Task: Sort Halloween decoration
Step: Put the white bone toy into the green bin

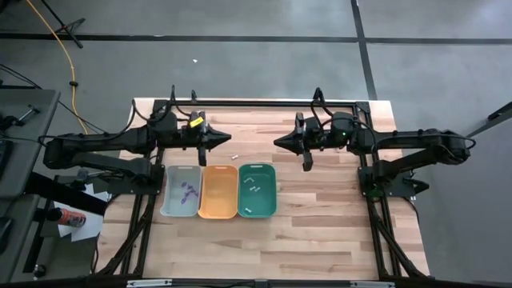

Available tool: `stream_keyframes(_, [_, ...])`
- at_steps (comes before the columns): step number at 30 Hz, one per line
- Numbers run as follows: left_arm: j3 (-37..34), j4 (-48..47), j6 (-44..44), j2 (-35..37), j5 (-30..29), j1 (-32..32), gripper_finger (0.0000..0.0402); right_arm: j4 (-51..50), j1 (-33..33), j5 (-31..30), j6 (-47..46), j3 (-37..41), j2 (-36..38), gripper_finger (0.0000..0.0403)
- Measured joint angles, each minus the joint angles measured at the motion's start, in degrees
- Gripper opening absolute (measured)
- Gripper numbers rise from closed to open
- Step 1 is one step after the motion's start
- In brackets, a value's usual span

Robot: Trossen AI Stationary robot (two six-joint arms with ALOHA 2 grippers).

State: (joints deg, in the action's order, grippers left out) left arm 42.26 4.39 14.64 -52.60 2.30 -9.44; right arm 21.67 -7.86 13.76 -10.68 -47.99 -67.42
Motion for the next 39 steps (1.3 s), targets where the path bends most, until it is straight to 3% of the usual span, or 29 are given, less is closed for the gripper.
stream_keyframes(6, [0.3, -0.3, 12.0, -3.0, -14.5, -0.8, 0.0014, -1.4, 0.0, 1.3, 0.7, 0.0, 0.0, 0.0001])
stream_keyframes(8, [1.9, -5.8, 13.4, -5.2, -16.5, -3.5, 0.0031, -3.1, 0.0, 1.3, 2.8, 0.0, 0.0, 0.0001])
stream_keyframes(11, [7.9, -21.6, 14.9, -9.5, -14.5, -12.2, 0.0066, -4.3, -0.4, 1.2, 3.2, 0.1, 0.0, 0.0001])
stream_keyframes(14, [14.3, -34.3, 10.1, -15.3, -11.6, -23.2, 0.0104, -5.1, -1.3, 1.0, 3.2, 0.0, 0.0, 0.0001])
stream_keyframes(18, [20.5, -41.8, 4.7, -25.1, -6.1, -37.7, 0.0145, -5.4, -2.3, -2.1, 2.4, 0.0, -0.3, 0.0])
stream_keyframes(21, [23.4, -45.3, 2.5, -33.1, -1.2, -44.7, 0.0165, -5.6, -2.9, -5.3, 0.4, 0.1, -0.7, 0.0])
stream_keyframes(29, [29.8, -51.4, -5.3, -50.6, -0.5, -51.7, 0.0177, -6.2, -3.2, -11.8, -3.7, 0.1, -0.9, 0.0])
stream_keyframes(35, [30.6, -49.8, -9.8, -56.3, -0.8, -51.8, 0.0177, -6.2, -3.2, -12.1, -3.9, 0.1, -0.9, 0.0])
stream_keyframes(39, [30.6, -47.7, -7.4, -58.2, -1.6, -51.8, 0.0177, -6.3, -3.1, -12.1, -4.3, 0.1, -0.9, 0.0])
